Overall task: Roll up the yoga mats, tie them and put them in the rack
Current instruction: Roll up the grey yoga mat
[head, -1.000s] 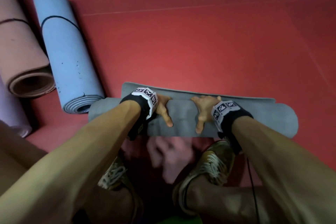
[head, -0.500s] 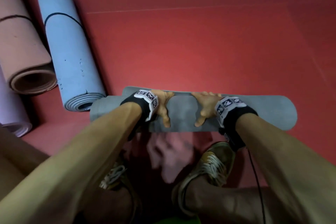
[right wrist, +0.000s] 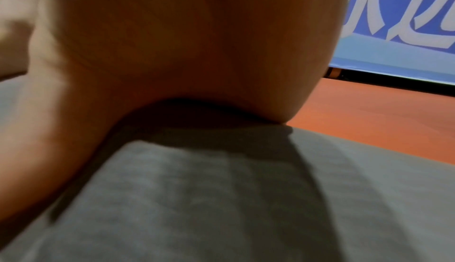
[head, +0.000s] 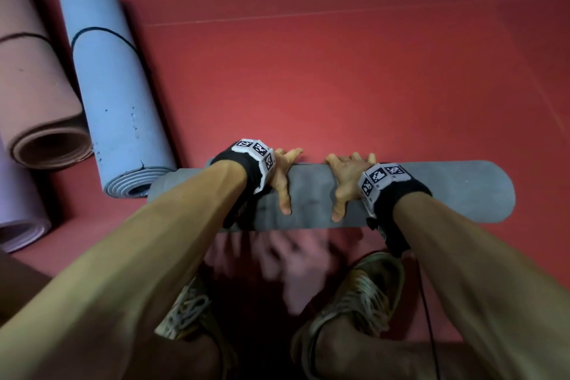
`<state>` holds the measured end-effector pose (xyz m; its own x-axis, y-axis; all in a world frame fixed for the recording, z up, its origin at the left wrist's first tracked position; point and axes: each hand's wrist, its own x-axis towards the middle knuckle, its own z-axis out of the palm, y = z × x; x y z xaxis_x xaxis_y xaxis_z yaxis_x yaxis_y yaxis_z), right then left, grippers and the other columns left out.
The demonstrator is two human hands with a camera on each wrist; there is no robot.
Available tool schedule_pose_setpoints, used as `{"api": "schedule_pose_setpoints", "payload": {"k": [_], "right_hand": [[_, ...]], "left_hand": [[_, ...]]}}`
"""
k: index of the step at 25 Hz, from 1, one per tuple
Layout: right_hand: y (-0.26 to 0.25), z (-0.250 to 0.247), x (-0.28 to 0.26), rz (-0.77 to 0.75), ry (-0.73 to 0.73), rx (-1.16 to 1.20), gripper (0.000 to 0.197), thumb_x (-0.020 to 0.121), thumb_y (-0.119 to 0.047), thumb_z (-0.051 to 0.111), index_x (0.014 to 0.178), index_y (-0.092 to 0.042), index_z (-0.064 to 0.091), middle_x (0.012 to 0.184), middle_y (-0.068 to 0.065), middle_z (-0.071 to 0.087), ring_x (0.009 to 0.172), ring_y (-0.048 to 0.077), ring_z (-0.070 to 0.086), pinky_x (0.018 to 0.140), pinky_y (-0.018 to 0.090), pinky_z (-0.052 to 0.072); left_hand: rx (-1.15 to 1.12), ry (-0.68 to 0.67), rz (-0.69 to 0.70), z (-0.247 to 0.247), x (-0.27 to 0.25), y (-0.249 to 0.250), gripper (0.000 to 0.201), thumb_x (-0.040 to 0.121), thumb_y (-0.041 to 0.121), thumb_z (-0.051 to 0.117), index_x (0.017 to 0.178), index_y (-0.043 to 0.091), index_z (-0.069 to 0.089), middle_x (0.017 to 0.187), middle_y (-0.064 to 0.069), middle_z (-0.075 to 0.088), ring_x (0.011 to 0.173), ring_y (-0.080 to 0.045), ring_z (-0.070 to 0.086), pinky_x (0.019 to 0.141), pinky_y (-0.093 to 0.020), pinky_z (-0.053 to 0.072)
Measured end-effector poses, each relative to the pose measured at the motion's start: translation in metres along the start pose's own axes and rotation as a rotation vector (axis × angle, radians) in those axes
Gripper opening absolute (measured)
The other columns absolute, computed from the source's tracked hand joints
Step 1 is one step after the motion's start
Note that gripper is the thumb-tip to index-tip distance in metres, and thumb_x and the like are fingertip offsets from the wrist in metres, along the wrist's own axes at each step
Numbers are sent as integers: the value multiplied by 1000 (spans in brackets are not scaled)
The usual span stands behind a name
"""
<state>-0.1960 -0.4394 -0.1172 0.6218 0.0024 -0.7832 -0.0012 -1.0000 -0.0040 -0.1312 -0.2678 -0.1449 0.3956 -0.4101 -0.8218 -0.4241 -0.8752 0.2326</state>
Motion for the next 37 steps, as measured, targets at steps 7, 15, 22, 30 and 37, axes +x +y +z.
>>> {"api": "schedule_pose_setpoints", "payload": {"k": [7,15,22,30,37], "right_hand": [[1,8,-8,-35,74,6,120,49,-47,91,146,-23,26,142,4,42,128,29,33,110,54,19],[6,-4,-37,67,429,13,109,60,-64,82,148,-23,31,150,1,35,136,26,29,105,46,25],[-60,-63,-58,191,965,607,91,87,-42,71,149,1,21,152,19,25,137,37,31,103,53,34],[-156,-116,-80,-247,662,1311,83,84,-50,73,139,-6,30,136,4,53,121,28,58,94,38,51],[-265,-150,-95,-597,558,1356,109,49,-31,96,134,-14,30,131,11,60,88,16,64,59,29,57]], "left_hand": [[-180,1,82,7,1,-2,135,41,30,98,153,20,24,148,-1,44,135,-22,44,105,-41,46],[-108,437,8,7,-33,-6,99,29,57,92,113,17,58,105,-4,54,98,-24,50,89,-39,51],[-413,757,-130,-26,-95,-49,117,7,75,73,107,16,61,106,-3,61,100,-28,57,89,-45,52],[-903,1079,-27,-27,-192,-112,102,21,56,92,109,17,58,107,-3,65,97,-24,65,86,-43,56],[-1100,1072,6,-6,-298,-187,124,55,84,61,155,24,20,154,-2,38,139,-20,40,117,-41,29]]}}
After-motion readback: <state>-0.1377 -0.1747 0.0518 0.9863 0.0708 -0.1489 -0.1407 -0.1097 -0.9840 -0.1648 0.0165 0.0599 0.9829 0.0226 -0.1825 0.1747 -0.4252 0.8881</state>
